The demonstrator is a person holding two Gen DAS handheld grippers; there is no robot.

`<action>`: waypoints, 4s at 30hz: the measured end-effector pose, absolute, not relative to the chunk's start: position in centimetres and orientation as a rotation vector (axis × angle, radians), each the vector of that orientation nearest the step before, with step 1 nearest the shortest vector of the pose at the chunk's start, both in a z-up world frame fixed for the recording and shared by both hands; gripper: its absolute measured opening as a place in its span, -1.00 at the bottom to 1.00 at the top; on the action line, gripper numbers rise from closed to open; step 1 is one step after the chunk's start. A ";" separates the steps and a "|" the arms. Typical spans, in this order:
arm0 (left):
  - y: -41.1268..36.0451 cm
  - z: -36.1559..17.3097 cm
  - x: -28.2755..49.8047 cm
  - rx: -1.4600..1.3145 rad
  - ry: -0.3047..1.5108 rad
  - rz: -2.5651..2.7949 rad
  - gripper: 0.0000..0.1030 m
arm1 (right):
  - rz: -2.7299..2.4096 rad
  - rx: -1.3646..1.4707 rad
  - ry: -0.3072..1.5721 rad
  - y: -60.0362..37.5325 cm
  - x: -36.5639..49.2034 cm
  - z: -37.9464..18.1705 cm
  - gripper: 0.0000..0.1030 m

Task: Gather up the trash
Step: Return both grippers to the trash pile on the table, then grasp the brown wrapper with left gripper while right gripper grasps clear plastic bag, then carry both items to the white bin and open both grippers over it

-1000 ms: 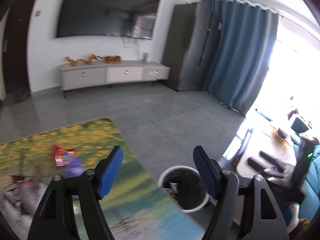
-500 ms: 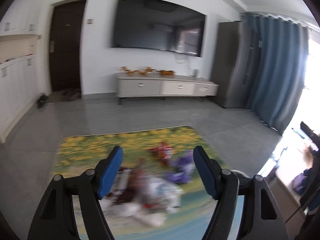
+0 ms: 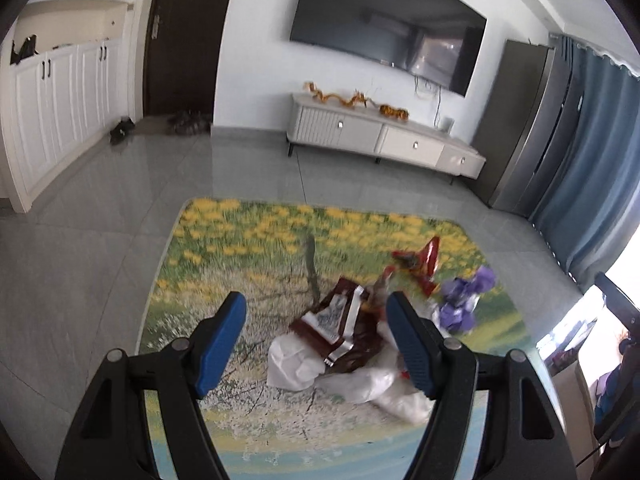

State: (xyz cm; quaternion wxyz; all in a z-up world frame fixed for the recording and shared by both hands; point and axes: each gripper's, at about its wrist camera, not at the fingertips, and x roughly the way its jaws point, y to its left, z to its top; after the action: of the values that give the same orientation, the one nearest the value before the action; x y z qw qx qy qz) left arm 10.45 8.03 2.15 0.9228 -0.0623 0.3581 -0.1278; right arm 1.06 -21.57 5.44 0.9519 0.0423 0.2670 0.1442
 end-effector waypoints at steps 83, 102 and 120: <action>12.9 2.6 6.9 -0.353 0.680 -0.423 -0.87 | 0.540 -0.119 0.879 -11.0 3.0 -3.9 -0.71; -3.5 8.3 5.9 -0.147 0.690 -0.646 -0.87 | 0.181 0.077 0.624 -31.1 -5.9 4.9 -0.71; -34.0 2.8 9.1 0.059 0.862 -0.912 -0.86 | -0.144 0.273 0.728 -50.5 -6.5 -4.8 -0.66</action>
State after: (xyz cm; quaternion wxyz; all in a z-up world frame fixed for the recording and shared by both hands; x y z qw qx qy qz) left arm 9.09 -33.98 2.79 0.8090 0.0274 0.4034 -0.4268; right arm -6.46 -50.55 -4.75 0.9229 0.1331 0.3546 -0.0701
